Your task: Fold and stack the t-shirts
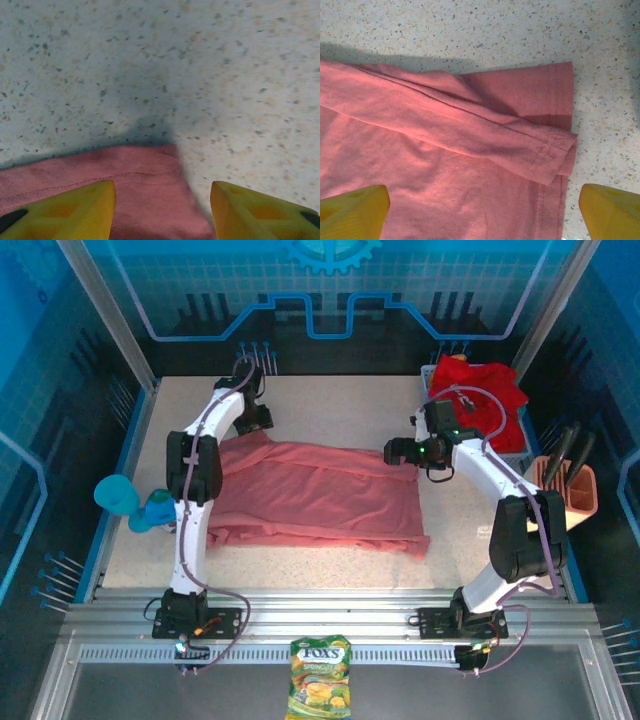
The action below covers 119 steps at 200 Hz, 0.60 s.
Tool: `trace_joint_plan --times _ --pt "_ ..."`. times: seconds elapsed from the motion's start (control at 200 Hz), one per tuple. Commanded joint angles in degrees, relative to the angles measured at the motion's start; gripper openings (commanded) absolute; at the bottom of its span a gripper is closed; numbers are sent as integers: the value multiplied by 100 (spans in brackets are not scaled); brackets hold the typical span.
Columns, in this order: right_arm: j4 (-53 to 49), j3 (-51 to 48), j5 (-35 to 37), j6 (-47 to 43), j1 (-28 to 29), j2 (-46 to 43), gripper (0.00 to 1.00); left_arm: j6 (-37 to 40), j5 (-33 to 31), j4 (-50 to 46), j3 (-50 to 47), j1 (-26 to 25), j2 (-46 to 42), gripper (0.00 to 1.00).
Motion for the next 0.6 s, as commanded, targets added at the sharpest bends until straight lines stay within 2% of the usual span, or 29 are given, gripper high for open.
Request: trace_joint_plan --times 0.0,0.305,0.395,0.47,0.54,0.59 --pt "-94 -75 10 -26 -33 -101 98 -250 -337 -363 308 -1 199 53" --pt "-162 -23 -22 -62 -107 -132 98 -319 -435 -326 403 -69 391 43" --pt "-178 -30 -17 -74 -139 -163 98 -279 -503 -425 563 -70 508 34" --pt "-184 -37 -34 -71 -166 -186 98 -240 -532 -509 720 -68 589 23" --pt "-184 -49 -39 -60 -185 -207 98 -203 -571 -615 871 -68 591 6" --pt "-178 -53 -43 -36 -195 -210 98 -181 -652 -668 912 -66 506 2"
